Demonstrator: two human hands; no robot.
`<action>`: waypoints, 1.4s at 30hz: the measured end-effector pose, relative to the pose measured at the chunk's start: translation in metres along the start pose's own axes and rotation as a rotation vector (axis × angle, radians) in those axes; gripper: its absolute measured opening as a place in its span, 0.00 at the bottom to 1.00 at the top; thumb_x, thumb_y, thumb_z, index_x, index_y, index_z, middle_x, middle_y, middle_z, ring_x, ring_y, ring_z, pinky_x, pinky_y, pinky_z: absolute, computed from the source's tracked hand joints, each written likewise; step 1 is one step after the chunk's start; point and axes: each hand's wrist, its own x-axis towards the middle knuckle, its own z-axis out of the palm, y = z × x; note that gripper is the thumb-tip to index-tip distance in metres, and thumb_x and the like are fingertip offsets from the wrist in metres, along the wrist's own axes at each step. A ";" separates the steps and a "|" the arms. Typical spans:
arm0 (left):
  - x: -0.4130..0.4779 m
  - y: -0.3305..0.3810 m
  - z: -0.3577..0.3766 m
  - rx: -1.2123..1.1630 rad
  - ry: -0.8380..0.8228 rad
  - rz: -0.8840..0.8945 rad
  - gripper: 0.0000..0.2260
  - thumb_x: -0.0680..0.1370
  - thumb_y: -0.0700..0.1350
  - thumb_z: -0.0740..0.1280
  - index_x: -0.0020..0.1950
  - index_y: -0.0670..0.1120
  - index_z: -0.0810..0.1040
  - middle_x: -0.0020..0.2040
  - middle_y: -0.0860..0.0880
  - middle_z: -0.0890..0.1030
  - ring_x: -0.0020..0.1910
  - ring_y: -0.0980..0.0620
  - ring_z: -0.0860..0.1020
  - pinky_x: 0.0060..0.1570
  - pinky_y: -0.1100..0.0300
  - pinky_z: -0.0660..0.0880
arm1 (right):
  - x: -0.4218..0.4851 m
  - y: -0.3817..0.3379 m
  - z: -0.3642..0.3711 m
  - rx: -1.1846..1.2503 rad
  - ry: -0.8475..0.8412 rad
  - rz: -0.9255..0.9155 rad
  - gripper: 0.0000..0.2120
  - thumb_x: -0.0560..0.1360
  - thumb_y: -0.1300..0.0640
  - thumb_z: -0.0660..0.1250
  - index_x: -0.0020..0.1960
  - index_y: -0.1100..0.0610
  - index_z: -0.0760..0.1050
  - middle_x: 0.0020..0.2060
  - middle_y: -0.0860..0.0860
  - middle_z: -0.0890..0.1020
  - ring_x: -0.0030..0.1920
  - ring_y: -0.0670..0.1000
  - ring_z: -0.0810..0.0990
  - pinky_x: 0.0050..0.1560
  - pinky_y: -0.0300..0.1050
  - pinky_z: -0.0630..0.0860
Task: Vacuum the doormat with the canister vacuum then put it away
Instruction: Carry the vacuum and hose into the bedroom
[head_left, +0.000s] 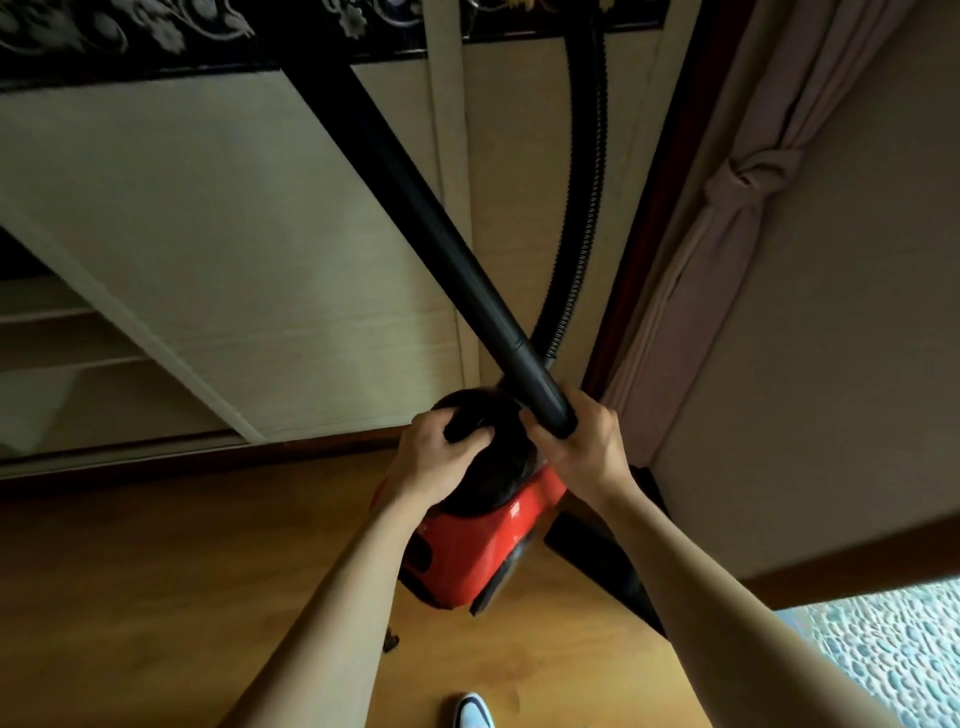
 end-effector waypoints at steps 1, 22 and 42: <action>-0.005 0.002 -0.007 0.004 0.015 -0.002 0.15 0.74 0.47 0.72 0.28 0.54 0.76 0.38 0.49 0.77 0.34 0.39 0.75 0.22 0.62 0.62 | 0.000 -0.006 -0.001 0.010 -0.005 -0.002 0.08 0.72 0.51 0.74 0.46 0.49 0.75 0.34 0.44 0.78 0.33 0.43 0.78 0.33 0.38 0.71; -0.087 -0.002 -0.055 0.087 0.633 -0.257 0.06 0.73 0.40 0.73 0.39 0.38 0.81 0.25 0.55 0.73 0.22 0.66 0.71 0.25 0.71 0.65 | 0.022 -0.064 0.040 0.307 -0.436 -0.281 0.12 0.75 0.55 0.73 0.39 0.52 0.71 0.27 0.47 0.71 0.28 0.44 0.70 0.28 0.36 0.65; -0.230 -0.106 -0.205 0.055 1.044 -0.531 0.12 0.76 0.47 0.70 0.33 0.46 0.76 0.28 0.48 0.76 0.26 0.54 0.76 0.27 0.63 0.69 | -0.060 -0.195 0.235 0.389 -0.952 -0.442 0.10 0.74 0.61 0.73 0.39 0.55 0.74 0.31 0.55 0.76 0.31 0.49 0.73 0.35 0.45 0.72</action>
